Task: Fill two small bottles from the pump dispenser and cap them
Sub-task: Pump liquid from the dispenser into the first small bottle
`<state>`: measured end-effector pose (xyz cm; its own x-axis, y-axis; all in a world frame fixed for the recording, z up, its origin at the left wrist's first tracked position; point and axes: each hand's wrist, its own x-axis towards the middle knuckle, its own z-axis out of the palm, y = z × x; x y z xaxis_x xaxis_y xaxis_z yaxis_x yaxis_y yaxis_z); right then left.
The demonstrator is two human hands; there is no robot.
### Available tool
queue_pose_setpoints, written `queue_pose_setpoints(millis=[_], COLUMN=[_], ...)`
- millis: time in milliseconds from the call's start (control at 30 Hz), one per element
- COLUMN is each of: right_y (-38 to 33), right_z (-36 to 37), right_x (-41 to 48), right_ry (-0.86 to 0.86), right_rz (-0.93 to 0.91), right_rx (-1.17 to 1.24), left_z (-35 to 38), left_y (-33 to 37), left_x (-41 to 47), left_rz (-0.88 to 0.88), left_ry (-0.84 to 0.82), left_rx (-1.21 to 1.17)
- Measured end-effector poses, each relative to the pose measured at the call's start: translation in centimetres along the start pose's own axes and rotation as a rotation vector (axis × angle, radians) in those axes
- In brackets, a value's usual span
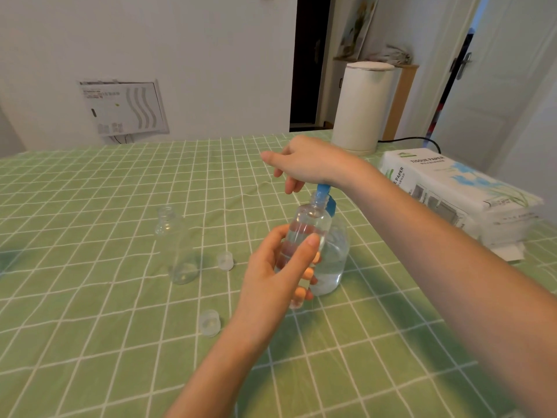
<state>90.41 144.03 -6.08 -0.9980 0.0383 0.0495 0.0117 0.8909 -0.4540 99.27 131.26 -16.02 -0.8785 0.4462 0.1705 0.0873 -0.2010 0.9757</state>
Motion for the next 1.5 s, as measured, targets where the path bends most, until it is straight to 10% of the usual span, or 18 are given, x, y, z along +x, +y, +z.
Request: queue_pose_setpoints(millis=[1500], right_y=[1.4], right_z=[-1.2], right_x=[-3.2], right_ry=[-0.114], right_rz=[0.148], right_rx=[0.525], left_z=[-0.6], left_y=[-0.5], left_x=[0.7], left_rz=[0.094], left_ry=[0.162], left_rx=[0.182])
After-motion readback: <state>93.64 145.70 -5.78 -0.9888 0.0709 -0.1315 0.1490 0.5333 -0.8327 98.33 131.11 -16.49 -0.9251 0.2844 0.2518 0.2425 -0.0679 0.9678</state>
